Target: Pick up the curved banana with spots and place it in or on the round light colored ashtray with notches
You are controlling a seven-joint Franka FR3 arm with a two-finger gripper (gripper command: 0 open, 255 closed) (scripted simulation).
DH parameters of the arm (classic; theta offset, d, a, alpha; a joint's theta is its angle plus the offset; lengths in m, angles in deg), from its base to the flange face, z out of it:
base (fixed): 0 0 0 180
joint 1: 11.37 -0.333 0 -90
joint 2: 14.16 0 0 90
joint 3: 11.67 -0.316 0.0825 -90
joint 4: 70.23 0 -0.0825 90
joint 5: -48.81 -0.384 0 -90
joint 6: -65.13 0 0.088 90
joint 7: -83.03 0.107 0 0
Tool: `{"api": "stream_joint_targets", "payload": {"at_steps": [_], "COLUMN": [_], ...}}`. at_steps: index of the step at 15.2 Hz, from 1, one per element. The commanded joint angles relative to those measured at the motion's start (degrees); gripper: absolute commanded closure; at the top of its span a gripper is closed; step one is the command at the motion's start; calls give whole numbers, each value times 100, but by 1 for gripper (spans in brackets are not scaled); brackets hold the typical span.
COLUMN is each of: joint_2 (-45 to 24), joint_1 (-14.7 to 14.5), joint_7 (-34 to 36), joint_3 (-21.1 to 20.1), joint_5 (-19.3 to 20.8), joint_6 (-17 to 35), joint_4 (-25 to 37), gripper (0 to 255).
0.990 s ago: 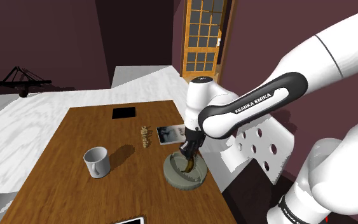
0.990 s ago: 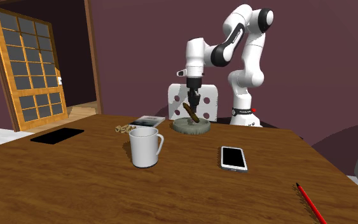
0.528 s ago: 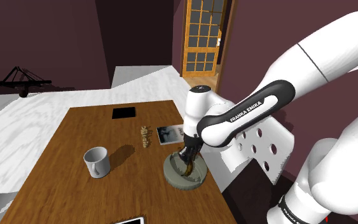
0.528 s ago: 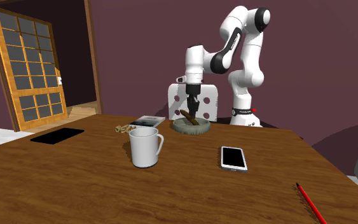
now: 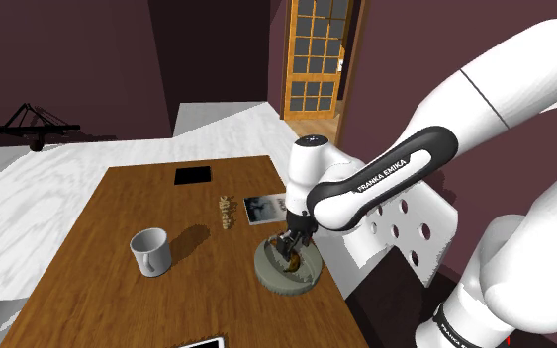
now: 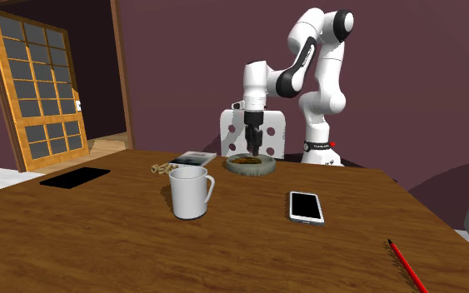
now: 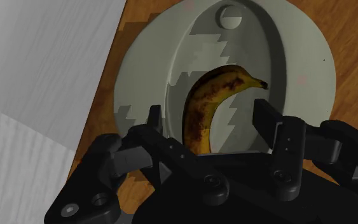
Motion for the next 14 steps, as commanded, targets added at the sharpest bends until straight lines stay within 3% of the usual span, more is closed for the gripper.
{"api": "stream_joint_targets", "payload": {"at_steps": [1, 4, 8, 14], "joint_2": [0, 0, 614, 614], "joint_1": [0, 0, -48, -49], "joint_7": [0, 0, -112, -111], "joint_3": [0, 0, 62, 64], "joint_5": [0, 0, -139, -139], "joint_6": [0, 0, -870, -870], "joint_4": [0, 0, 266, 266], "gripper": [0, 0, 0, 0]}}
